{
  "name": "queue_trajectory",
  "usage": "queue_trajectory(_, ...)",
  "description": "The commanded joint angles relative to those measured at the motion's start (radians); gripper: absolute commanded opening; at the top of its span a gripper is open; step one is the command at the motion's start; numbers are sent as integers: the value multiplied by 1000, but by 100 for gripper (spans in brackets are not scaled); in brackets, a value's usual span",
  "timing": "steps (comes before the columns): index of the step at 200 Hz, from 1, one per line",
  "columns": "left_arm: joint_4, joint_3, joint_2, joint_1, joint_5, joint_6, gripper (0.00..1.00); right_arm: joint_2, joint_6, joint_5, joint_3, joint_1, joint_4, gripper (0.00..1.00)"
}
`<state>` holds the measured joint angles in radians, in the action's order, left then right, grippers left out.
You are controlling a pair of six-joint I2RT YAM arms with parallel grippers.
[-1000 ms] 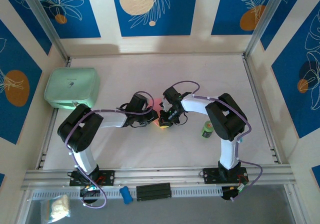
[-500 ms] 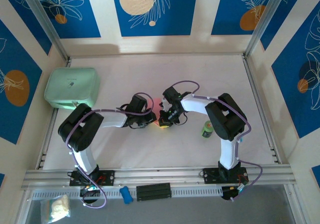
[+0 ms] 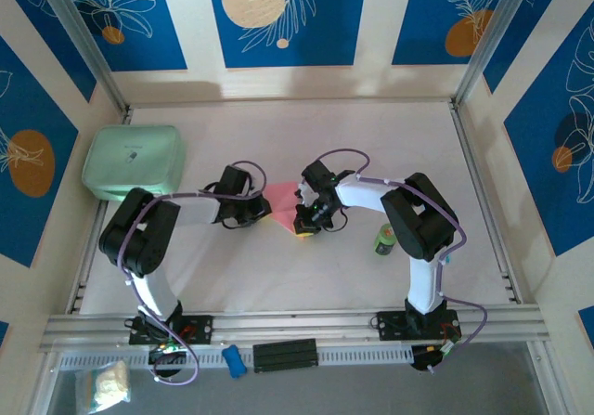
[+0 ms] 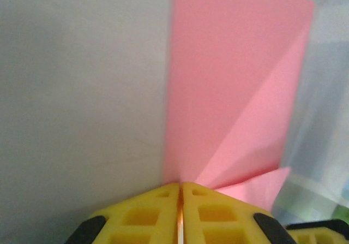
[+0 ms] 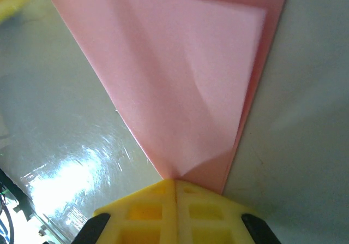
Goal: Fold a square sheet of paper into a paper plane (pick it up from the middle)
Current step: Third fold the triangle at the center of the table.
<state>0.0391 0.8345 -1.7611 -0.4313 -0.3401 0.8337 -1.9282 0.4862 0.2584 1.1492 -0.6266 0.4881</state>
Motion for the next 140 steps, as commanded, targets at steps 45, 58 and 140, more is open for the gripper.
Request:
queue_trajectory(45,-201,112,131,37,66,-103,12,-64,-9,-131,-37,1,97,1)
queue_trajectory(58,-190,102,157,12,55,-83,13,-64,-8,-130,-36,2,97,1)
queue_trajectory(140,-121,87,49,-151,46,-17,11,-47,-6,-89,-30,11,82,1)
